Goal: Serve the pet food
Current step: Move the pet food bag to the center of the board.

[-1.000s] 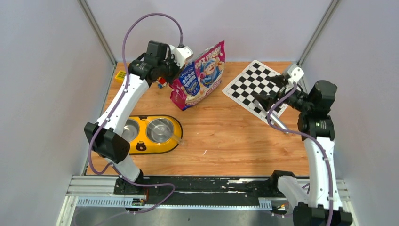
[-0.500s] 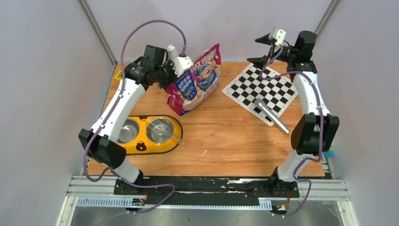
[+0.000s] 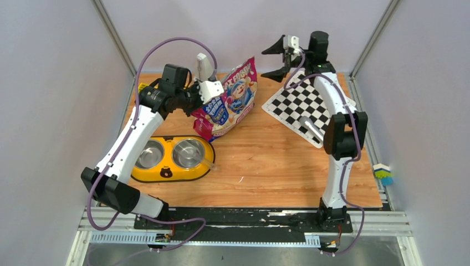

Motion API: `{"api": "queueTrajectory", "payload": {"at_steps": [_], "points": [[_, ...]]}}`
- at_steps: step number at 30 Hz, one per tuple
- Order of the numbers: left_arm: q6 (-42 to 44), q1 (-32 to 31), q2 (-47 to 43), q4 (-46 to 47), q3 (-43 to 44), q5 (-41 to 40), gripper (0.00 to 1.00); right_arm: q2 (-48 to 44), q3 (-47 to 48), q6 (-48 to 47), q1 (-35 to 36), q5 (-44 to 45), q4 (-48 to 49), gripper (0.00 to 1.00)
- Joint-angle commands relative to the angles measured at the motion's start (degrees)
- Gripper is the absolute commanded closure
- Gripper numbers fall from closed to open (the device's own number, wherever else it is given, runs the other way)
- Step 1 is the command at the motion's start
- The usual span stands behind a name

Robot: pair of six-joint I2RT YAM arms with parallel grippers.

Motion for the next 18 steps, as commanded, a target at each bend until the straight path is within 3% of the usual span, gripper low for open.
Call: {"api": "queueTrajectory", "payload": {"at_steps": [1,9,18], "points": [[0.5,-0.4,-3.1,-0.7,-1.3,1.8,1.00,3.5,5.4,0.6,3.3,-2.4,2.0,0.10],[-4.9,-0.4,-2.2,8.2,-3.1,-4.0,1.00,8.0,9.9,5.4,5.4,5.1,8.5,0.10],[-6.5,-0.4,1.5,6.4,0.7,-0.8,1.00,11.0,11.4,18.0,3.7,7.7,21.1,0.09]]}}
